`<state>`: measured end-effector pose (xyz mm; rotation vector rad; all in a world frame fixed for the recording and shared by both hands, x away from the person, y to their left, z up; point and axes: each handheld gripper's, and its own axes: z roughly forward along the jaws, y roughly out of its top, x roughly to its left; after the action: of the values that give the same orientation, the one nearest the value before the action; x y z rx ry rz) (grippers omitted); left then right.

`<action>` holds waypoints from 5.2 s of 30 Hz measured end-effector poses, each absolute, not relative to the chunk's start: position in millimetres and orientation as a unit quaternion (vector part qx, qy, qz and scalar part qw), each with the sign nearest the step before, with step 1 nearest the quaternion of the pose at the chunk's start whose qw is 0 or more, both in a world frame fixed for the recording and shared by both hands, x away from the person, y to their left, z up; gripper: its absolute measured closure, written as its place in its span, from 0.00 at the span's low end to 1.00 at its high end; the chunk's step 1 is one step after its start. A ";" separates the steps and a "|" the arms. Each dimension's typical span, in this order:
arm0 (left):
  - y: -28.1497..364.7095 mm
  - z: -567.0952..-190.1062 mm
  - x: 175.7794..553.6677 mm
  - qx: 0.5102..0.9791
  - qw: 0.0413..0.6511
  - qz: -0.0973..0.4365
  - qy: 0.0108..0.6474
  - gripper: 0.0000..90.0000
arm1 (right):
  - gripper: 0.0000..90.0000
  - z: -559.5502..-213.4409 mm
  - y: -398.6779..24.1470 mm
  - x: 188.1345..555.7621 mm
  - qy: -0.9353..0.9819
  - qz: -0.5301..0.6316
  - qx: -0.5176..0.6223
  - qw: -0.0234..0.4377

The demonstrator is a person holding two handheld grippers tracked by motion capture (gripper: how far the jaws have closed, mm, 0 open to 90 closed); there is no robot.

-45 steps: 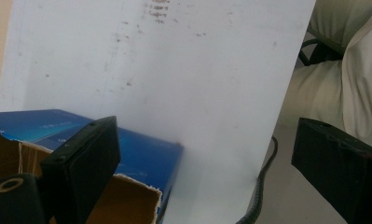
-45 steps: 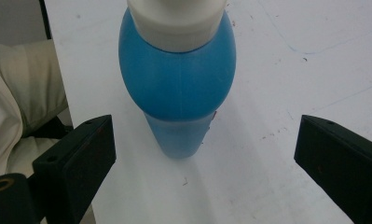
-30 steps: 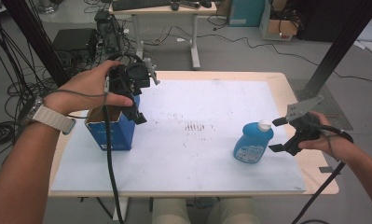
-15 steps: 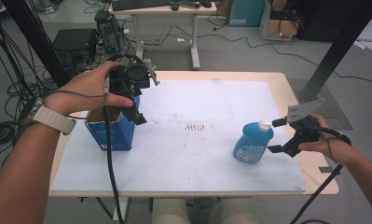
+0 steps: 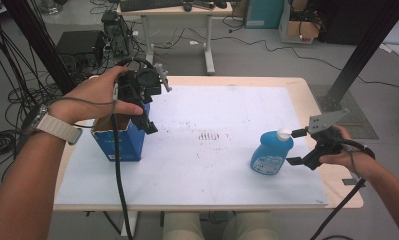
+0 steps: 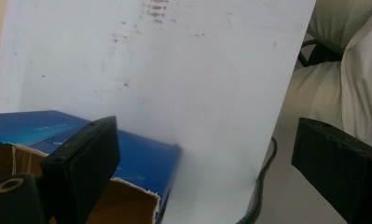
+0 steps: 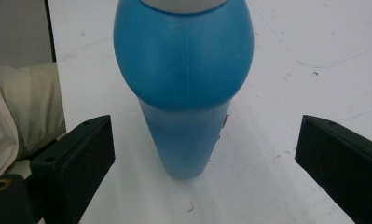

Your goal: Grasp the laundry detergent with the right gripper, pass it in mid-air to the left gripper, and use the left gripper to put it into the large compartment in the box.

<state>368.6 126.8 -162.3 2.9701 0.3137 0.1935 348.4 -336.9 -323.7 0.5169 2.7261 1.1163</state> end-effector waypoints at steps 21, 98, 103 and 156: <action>125.5 -161.4 368.6 0.990 0.074 0.065 0.103 0.09 | 0.05 -321.1 -335.9 346.7 0.906 0.376 0.173 0.081; 127.2 -162.2 370.2 0.989 0.080 0.066 0.108 0.09 | 0.06 -320.0 -336.1 343.4 0.907 0.366 0.198 0.070; 126.9 -162.1 370.0 0.989 0.080 0.066 0.108 0.09 | 0.06 -319.9 -336.1 343.6 0.906 0.367 0.197 0.070; 127.6 -163.4 370.7 0.989 0.080 0.064 0.107 0.09 | 0.06 -322.2 -337.0 345.5 0.909 0.365 0.191 0.072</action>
<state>370.7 127.6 -163.4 2.9580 0.3187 0.1923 345.5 -337.0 -322.2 0.5726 2.7310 1.0961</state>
